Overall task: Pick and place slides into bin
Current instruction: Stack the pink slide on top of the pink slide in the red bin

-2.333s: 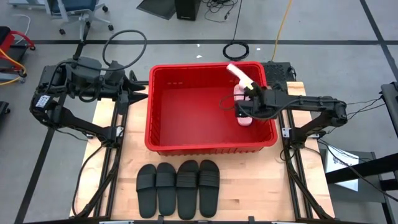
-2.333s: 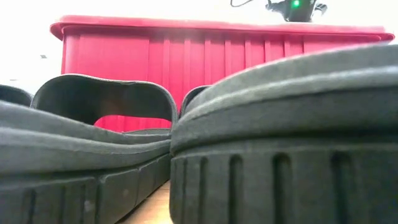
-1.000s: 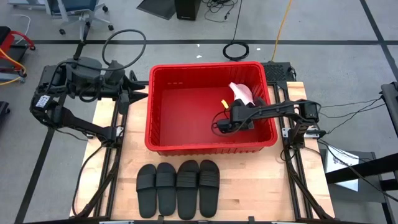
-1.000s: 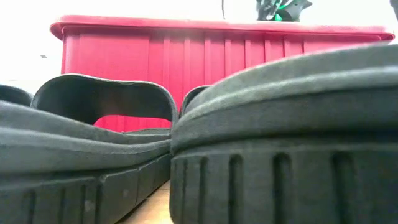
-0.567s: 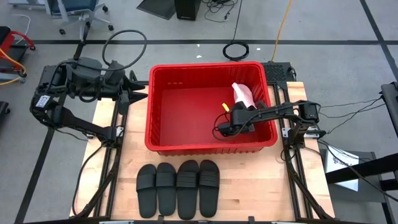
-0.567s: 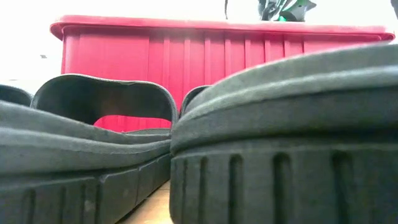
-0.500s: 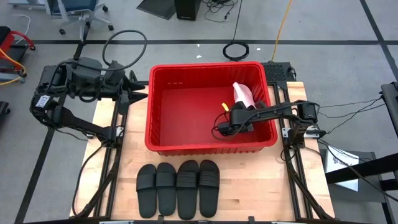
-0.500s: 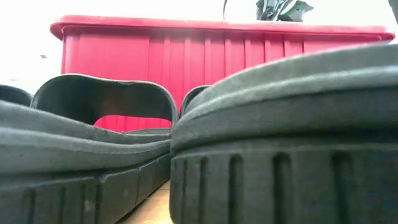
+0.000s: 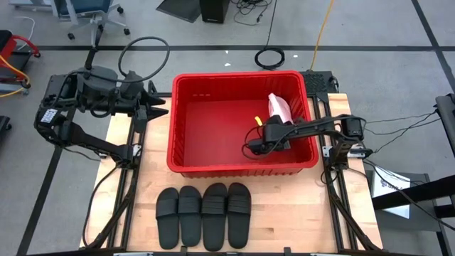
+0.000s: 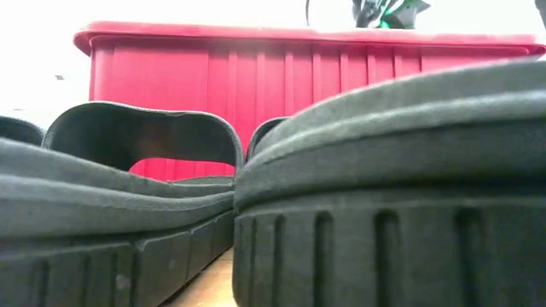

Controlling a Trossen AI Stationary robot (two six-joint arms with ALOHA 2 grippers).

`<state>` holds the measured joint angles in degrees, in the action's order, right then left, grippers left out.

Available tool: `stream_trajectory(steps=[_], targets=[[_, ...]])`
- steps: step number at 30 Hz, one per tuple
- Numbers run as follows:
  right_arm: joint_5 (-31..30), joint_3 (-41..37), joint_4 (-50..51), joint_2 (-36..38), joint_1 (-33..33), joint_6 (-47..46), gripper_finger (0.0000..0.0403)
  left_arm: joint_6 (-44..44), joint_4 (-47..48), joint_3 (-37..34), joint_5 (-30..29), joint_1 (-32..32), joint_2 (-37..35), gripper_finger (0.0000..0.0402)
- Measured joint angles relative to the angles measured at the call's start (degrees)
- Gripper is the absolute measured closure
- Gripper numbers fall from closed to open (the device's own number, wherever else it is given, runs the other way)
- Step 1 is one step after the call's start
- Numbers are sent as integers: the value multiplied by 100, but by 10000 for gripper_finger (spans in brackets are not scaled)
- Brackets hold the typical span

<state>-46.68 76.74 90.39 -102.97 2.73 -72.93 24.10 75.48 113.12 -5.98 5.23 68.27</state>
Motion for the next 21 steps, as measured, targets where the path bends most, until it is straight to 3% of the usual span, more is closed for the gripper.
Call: stream_trajectory(steps=[14,21], targets=[[-1247,1890,-237,1162,-48,649,375,-17,7,0,-4,0,0,195],[-1166,2469,-1095,1551,-10,2205,375,-46,-22,0,-7,0,0,195]])
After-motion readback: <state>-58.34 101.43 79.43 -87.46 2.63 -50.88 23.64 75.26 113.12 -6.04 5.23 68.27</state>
